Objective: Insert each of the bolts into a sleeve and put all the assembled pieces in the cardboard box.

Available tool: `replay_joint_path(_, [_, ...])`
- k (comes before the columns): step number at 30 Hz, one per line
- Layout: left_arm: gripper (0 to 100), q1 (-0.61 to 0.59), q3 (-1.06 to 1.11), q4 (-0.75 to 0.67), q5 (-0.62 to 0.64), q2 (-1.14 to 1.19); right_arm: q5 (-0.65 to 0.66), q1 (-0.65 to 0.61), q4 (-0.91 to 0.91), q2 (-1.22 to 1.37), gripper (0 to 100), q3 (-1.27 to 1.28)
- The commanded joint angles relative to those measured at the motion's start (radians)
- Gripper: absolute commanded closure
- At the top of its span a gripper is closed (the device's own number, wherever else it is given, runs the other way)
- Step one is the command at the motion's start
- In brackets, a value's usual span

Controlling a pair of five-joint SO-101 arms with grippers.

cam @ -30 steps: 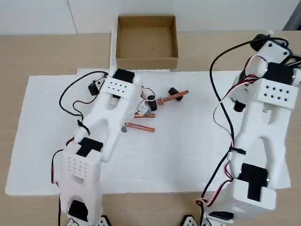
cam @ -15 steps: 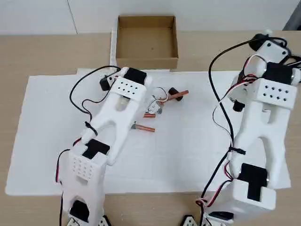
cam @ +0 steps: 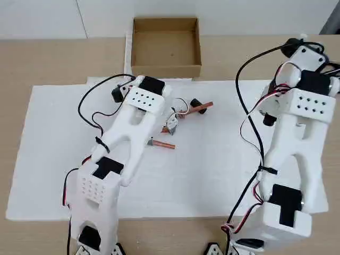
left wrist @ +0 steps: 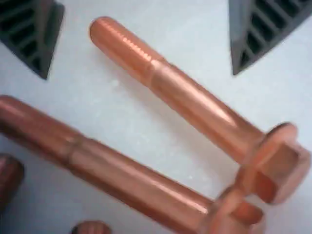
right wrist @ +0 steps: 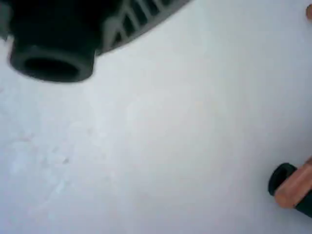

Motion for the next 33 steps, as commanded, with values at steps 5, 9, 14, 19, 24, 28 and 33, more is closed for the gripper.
replay_joint_path(5, [78, -0.021, 0.042, 0.021, 0.006, -0.014, 0.005, -0.005, -0.002, -0.061, 99.5, -0.048])
replay_joint_path(9, [78, -0.051, 0.045, 0.021, 0.006, -0.012, 0.003, -0.007, -0.004, -0.059, 99.5, -0.048])
replay_joint_path(14, [78, -0.057, 0.047, 0.021, 0.006, -0.005, 0.003, -0.007, -0.012, -0.058, 99.5, -0.048])
replay_joint_path(19, [78, -0.064, 0.062, 0.02, 0.006, -0.003, 0.003, -0.007, -0.01, -0.059, 99.5, -0.048])
replay_joint_path(24, [78, -0.066, 0.062, 0.02, 0.006, -0.002, 0.003, -0.007, -0.008, -0.059, 99.5, -0.048])
replay_joint_path(28, [78, -0.066, 0.062, 0.018, 0.006, -0.002, 0.003, -0.007, -0.007, -0.061, 99.5, -0.048])
replay_joint_path(33, [78, -0.066, 0.062, 0.018, 0.006, 0.0, 0.003, -0.007, -0.007, -0.061, 99.5, -0.048])
